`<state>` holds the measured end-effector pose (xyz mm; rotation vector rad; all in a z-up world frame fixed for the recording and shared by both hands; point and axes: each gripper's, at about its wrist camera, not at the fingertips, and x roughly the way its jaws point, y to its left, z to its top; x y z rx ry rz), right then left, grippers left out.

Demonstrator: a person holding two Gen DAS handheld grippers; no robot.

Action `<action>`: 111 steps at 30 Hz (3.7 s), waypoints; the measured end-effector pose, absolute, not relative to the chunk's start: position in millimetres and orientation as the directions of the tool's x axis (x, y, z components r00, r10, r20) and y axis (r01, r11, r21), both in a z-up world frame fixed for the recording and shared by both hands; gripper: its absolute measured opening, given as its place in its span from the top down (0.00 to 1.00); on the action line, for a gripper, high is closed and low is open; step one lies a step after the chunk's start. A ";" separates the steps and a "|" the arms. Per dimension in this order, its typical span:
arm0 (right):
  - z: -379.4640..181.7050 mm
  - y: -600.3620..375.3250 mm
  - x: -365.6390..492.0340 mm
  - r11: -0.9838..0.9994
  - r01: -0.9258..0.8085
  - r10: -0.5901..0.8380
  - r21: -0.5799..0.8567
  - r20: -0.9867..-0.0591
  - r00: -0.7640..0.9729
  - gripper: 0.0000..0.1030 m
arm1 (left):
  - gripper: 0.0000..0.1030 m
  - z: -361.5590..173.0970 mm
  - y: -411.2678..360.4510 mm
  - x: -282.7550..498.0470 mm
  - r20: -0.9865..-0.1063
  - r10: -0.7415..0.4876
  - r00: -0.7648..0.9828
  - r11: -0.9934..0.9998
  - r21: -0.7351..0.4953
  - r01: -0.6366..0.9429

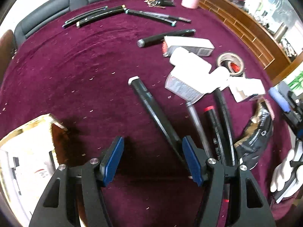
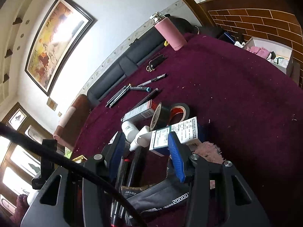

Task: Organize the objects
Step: 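Move both grippers back over the cluttered items toward a black marker, then grasp a black marker with the left gripper while the right gripper grasps a clear pen, then place the black marker in the tray and open the left gripper while the right gripper carries the pen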

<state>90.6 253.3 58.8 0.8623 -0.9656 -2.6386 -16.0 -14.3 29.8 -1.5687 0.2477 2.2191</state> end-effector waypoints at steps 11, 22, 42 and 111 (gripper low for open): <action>61.4 248.2 89.8 -0.805 -0.019 -0.329 0.592 -0.474 -0.817 0.56 | 0.90 39.3 -6.6 8.6 -0.882 0.275 -0.383 -0.893 -0.086 -0.443; 96.5 180.8 83.4 -0.782 0.202 -0.559 0.590 -0.520 -0.646 0.54 | 0.89 110.7 -108.0 86.6 -0.667 0.507 -0.546 -0.860 -0.355 -0.366; 35.6 60.9 38.2 -0.991 0.131 -0.047 -0.018 -0.877 -0.478 0.74 | 0.89 81.8 -242.8 132.4 -0.511 0.562 -0.651 -0.800 -0.535 -0.271; 57.7 24.8 98.3 -0.868 0.301 -0.489 0.394 -0.783 -0.385 0.93 | 0.67 40.3 -289.3 129.8 -0.616 0.430 -0.661 -0.866 -0.489 -0.108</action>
